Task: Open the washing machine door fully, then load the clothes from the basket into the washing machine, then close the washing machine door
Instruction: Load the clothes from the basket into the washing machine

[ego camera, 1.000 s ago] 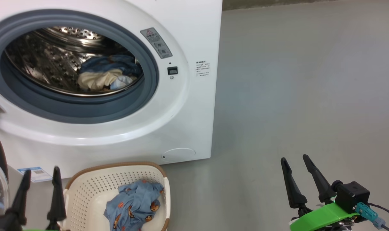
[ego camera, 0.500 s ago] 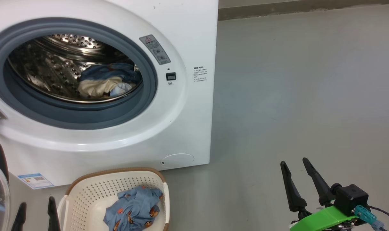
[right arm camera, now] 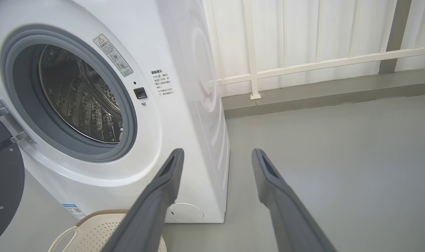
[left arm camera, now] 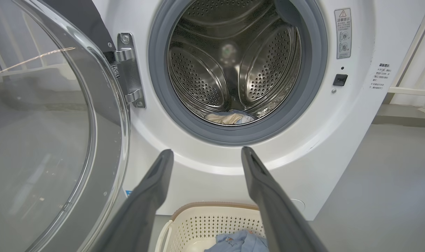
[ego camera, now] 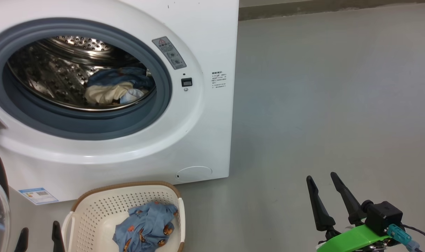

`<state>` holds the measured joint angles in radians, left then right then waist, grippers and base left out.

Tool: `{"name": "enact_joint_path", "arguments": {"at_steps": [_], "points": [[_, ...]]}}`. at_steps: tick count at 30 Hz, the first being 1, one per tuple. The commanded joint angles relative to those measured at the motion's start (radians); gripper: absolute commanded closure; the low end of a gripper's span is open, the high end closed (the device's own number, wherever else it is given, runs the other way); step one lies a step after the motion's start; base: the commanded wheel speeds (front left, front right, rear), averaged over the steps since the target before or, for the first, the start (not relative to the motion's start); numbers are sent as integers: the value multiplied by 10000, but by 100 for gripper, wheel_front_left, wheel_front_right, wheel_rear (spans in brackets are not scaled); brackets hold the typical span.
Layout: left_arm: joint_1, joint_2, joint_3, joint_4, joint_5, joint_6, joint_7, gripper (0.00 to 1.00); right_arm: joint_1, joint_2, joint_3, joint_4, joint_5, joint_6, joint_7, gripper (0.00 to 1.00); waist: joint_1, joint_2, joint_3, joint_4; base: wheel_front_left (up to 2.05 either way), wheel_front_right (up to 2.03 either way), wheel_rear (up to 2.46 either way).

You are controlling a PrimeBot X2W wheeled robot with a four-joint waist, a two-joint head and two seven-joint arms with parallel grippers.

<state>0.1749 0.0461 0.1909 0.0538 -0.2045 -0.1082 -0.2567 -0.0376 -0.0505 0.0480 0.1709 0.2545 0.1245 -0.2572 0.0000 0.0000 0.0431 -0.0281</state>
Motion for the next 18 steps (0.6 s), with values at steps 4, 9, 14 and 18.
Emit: {"name": "enact_joint_path", "arguments": {"at_steps": [4,9,14,18], "points": [[-250,55,278,-159,18,47,-51,0,-106,3,209,-316,29,62,-46,0,0,0,193,-35,0,0,0],[-366,50,211,71,-128,-25,-51,0,-166,3,224,-401,5,62,-46,0,0,0,518,-98,0,0,0],[-843,130,-61,687,-399,-174,-51,0,-304,3,274,-575,-90,62,-46,0,0,0,1347,-235,0,0,0],[-1283,369,-306,1192,-749,-214,-51,0,-415,3,295,-722,-118,62,-46,0,0,0,1987,-370,0,0,0]]}}
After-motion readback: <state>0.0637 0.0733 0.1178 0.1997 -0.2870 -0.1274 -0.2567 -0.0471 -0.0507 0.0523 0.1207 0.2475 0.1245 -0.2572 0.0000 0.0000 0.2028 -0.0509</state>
